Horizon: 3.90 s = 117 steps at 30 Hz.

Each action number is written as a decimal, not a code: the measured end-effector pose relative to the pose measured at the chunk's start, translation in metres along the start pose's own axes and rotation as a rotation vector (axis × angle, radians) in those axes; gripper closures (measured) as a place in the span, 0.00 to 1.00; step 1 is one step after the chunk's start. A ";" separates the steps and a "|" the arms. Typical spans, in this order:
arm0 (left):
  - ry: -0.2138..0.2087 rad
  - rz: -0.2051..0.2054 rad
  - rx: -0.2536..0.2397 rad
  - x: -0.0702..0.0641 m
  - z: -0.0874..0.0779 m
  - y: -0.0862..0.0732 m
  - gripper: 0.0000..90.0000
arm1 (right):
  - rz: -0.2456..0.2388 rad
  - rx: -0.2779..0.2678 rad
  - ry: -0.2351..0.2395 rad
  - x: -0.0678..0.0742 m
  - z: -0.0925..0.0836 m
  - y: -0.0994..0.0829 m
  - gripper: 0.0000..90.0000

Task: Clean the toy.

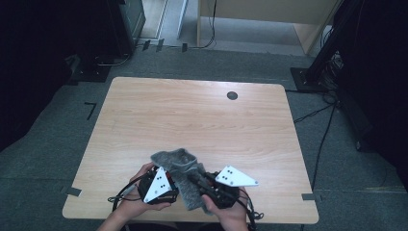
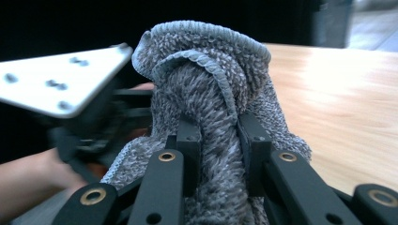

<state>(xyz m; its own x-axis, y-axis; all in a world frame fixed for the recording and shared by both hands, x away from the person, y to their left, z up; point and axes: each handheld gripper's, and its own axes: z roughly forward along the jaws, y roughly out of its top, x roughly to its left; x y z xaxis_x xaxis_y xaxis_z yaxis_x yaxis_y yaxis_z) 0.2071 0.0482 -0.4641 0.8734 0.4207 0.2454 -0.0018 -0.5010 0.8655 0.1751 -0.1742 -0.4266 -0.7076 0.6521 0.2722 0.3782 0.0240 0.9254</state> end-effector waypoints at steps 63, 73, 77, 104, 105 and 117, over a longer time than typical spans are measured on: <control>-0.006 -0.022 0.011 0.008 -0.005 0.001 0.38 | 0.115 -0.009 -0.089 -0.016 -0.010 -0.005 0.83; -0.035 -0.038 -0.042 0.008 -0.012 0.004 0.38 | 0.062 0.025 -0.094 -0.013 -0.001 -0.009 0.83; -0.022 -0.049 -0.039 0.011 -0.012 0.003 0.38 | 0.123 0.025 -0.114 -0.024 -0.008 -0.008 0.83; -0.033 -0.021 -0.035 0.005 -0.010 0.004 0.38 | 0.095 0.003 -0.024 -0.009 0.001 -0.009 0.82; -0.034 -0.025 -0.040 0.006 -0.011 0.003 0.38 | 0.095 0.016 -0.070 -0.016 0.000 -0.012 0.82; -0.003 -0.016 -0.029 0.004 -0.008 0.006 0.38 | 0.003 0.012 0.018 0.007 -0.002 -0.004 0.81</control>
<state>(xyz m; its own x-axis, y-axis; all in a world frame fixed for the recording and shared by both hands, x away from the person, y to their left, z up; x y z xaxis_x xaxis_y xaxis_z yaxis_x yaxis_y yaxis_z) 0.2062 0.0529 -0.4544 0.8746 0.4265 0.2304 -0.0018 -0.4724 0.8814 0.1677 -0.1711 -0.4278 -0.7169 0.6386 0.2798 0.3874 0.0312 0.9214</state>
